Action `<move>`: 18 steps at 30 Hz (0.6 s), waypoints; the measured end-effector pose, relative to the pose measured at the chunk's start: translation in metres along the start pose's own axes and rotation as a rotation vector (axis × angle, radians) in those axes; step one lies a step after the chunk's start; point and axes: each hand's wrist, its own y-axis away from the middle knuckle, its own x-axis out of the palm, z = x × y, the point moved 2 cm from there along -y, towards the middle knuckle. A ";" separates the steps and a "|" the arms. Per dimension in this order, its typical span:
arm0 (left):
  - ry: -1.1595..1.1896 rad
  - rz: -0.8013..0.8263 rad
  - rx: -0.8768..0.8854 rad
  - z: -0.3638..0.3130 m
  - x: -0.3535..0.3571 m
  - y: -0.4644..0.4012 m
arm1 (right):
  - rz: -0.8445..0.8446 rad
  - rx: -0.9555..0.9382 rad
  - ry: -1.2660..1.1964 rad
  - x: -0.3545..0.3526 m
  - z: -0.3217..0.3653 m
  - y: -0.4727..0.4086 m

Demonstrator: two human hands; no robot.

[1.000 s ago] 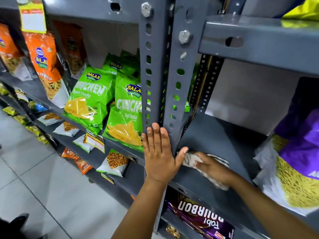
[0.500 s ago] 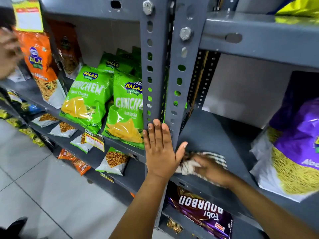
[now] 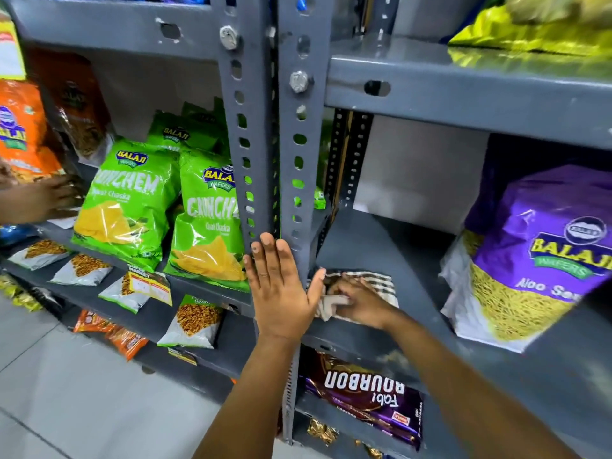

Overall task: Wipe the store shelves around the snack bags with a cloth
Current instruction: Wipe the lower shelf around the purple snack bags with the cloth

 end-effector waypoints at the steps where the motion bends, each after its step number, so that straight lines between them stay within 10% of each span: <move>1: 0.004 0.005 -0.008 0.000 -0.001 -0.001 | 0.004 0.018 0.056 0.004 -0.003 0.004; 8: 0.132 0.203 -0.173 -0.035 -0.029 0.008 | 0.019 -0.046 0.043 0.013 -0.012 0.060; 12: 0.079 0.578 0.153 -0.062 -0.022 0.048 | -0.016 -0.060 0.037 0.012 -0.020 0.086; 18: 0.044 0.979 0.083 -0.048 0.028 0.060 | -0.021 -0.028 0.004 0.011 -0.045 0.129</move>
